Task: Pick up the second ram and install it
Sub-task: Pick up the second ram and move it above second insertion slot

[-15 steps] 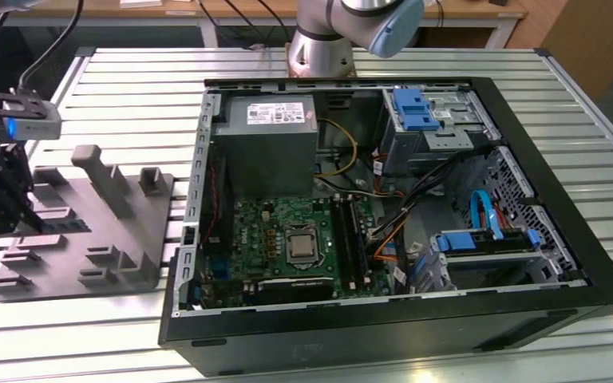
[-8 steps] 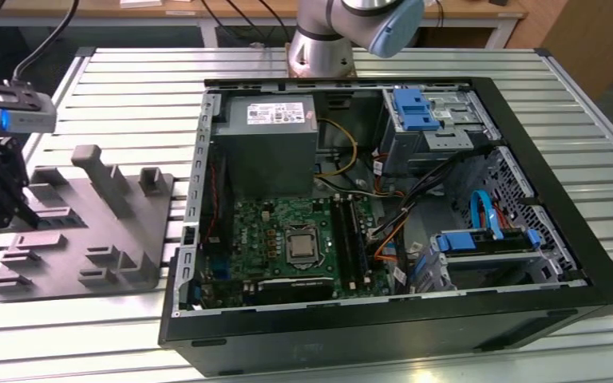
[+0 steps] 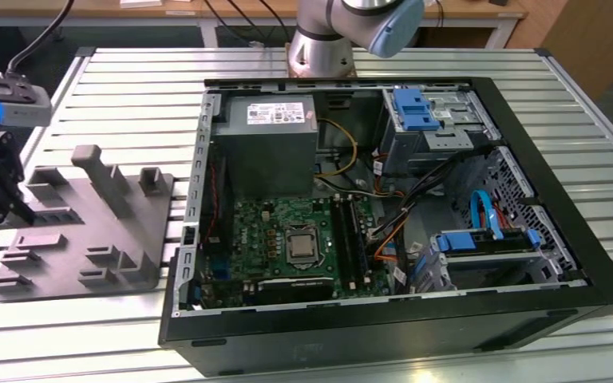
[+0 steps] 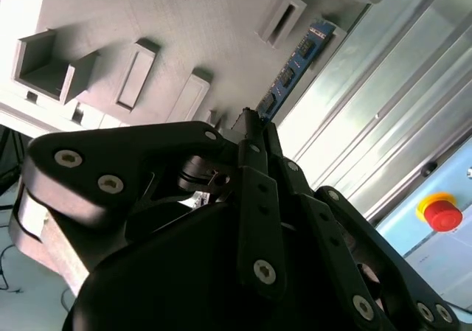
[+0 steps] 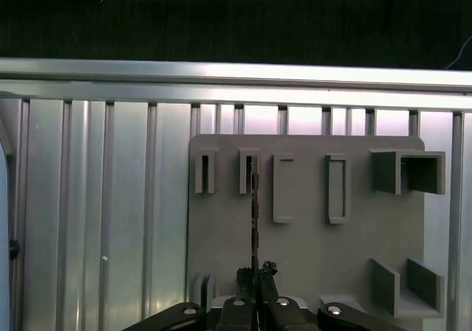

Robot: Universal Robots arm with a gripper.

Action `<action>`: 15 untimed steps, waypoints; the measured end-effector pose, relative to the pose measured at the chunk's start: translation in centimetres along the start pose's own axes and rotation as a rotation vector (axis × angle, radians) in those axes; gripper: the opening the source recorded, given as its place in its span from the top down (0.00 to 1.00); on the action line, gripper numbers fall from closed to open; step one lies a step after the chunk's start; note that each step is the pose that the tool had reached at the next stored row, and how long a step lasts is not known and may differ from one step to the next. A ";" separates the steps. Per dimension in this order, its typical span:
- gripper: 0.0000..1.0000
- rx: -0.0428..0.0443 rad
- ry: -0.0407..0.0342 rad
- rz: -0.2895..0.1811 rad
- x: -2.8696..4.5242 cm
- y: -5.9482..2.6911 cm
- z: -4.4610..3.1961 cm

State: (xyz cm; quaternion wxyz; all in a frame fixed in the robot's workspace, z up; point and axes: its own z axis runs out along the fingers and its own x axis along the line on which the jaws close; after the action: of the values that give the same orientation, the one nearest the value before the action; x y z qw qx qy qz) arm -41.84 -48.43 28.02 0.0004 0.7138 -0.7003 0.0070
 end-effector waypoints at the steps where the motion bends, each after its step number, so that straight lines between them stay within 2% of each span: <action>1: 0.86 0.0000 0.0000 0.000 0.00 0.00 -0.10; 15: 0.86 0.0000 -0.0004 0.000 0.01 -0.01 -1.42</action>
State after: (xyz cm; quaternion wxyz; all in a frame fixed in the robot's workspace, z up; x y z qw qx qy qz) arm -41.85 -48.43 29.44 0.0003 0.7138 -0.7003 0.0069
